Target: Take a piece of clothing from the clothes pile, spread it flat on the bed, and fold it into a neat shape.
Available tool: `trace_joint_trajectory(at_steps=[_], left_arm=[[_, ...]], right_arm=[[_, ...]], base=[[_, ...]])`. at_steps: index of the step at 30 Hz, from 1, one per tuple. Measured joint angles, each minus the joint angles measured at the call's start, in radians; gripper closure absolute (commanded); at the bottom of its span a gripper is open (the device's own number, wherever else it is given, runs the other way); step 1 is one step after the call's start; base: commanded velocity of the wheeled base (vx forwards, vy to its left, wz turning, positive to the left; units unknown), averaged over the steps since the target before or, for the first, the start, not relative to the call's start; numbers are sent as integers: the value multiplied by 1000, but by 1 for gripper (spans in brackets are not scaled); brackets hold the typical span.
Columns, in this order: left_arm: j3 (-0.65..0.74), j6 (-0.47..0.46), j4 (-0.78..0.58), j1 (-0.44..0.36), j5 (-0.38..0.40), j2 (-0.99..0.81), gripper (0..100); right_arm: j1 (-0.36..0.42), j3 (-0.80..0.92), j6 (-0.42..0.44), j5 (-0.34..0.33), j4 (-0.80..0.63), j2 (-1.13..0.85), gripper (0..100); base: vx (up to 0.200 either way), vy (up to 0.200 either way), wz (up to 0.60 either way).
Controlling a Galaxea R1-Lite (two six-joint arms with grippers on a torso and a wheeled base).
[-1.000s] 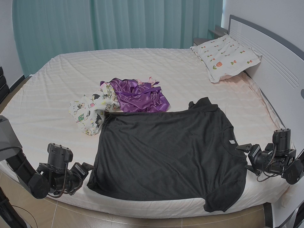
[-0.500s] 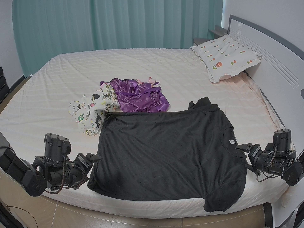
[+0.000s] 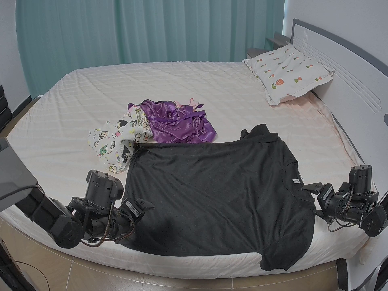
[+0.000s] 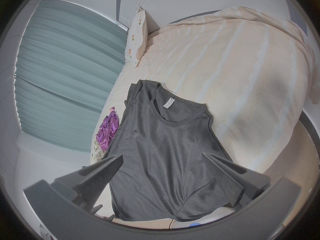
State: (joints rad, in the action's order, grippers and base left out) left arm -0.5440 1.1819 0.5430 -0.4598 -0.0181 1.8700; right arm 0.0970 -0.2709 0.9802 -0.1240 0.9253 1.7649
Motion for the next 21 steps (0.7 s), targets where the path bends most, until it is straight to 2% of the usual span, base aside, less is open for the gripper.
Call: trace_joint_trajectory(at_steps=[11,21], left_arm=[[40,-10,6,56,-31,51,0],[107,-44,51,175,-31,55,0]], right_arm=[[-2,0,0,-1,1,0,0],[-2,0,0,-1,1,0,0]], base=[[0,0,0],[0,0,0]])
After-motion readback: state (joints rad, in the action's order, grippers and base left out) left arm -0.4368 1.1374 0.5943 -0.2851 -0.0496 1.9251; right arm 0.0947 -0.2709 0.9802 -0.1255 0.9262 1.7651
